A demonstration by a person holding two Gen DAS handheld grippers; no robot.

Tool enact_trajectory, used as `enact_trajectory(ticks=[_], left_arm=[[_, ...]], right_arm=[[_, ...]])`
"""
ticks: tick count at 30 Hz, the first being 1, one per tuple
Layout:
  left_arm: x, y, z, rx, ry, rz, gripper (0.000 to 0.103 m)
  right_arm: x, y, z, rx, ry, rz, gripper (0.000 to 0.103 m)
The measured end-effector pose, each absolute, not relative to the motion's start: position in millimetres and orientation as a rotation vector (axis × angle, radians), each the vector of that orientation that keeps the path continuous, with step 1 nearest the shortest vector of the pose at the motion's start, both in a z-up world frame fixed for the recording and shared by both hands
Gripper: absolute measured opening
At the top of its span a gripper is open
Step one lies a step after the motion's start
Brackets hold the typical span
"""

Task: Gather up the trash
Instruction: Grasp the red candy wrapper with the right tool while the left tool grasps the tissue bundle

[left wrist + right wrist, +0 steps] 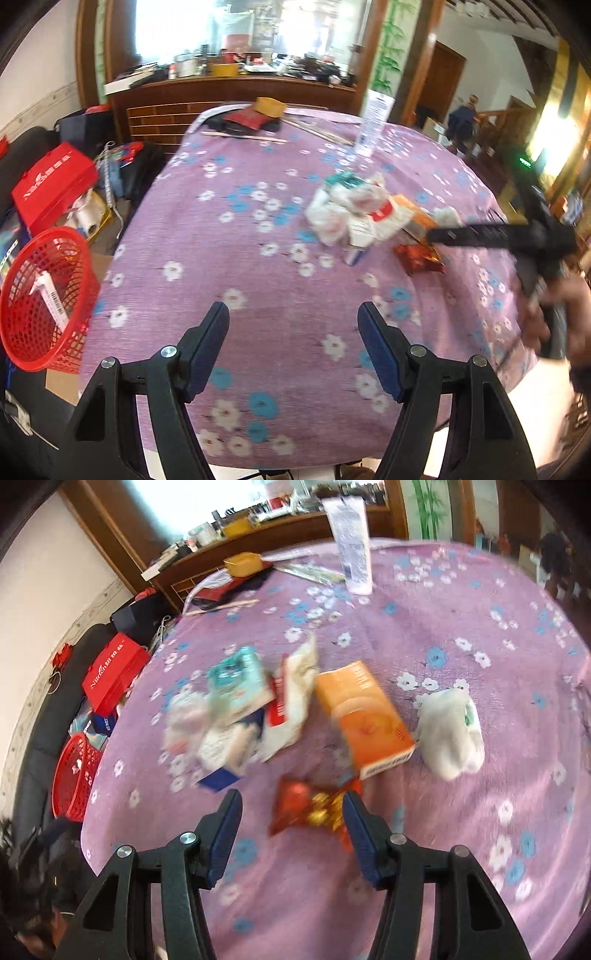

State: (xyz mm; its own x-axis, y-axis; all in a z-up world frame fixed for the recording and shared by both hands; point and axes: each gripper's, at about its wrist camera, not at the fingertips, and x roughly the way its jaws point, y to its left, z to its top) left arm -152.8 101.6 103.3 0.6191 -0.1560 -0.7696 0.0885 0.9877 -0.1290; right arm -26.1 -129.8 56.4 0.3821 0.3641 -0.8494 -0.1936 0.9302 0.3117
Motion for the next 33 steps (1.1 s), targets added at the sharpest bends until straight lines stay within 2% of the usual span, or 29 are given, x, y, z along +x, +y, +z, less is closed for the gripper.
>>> enact_trajectory(ticks=[8, 12, 15, 17, 18, 20, 21, 22, 27, 33], left_arm=[[-161.4, 82.3, 108.0, -0.021, 0.901, -0.182, 0.071], [-158.7, 82.4, 113.1, 0.015, 0.892, -0.204, 0.072], [-148.6, 80.5, 114.2, 0.036, 0.900, -0.225, 0.073], [-139.7, 76.9, 114.7, 0.058, 0.903, -0.238, 0.073], [-134.7, 75.0, 114.9, 0.069, 0.902, -0.243, 0.073], [-122.7, 71.5, 115.6, 0.082, 0.900, -0.256, 0.074], [-115.2, 69.9, 115.2, 0.084, 0.901, -0.259, 0.074], [-108.4, 69.1, 114.9, 0.081, 0.902, -0.260, 0.074], [-73.0, 64.9, 107.5, 0.053, 0.907, -0.254, 0.078], [-27.2, 49.5, 85.5, 0.151, 0.915, -0.207, 0.081]], right_arm=[[0.7, -132.0, 21.0, 0.177, 1.212, 0.450, 0.062], [-26.3, -124.9, 24.0, 0.118, 1.211, 0.529, 0.074], [-37.4, -109.7, 21.6, -0.017, 1.190, 0.525, 0.074], [-37.4, -103.3, 14.2, -0.077, 1.198, 0.491, 0.068], [-36.0, -101.4, 13.2, -0.091, 1.190, 0.476, 0.056], [-33.3, -101.6, 12.5, -0.091, 1.183, 0.473, 0.049], [-32.0, -101.7, 12.6, -0.086, 1.185, 0.469, 0.032], [-32.0, -102.0, 11.7, -0.078, 1.192, 0.471, 0.028], [-53.0, -101.8, 20.8, -0.072, 1.179, 0.473, 0.027], [-81.3, -113.7, 38.0, 0.009, 1.159, 0.485, 0.027]])
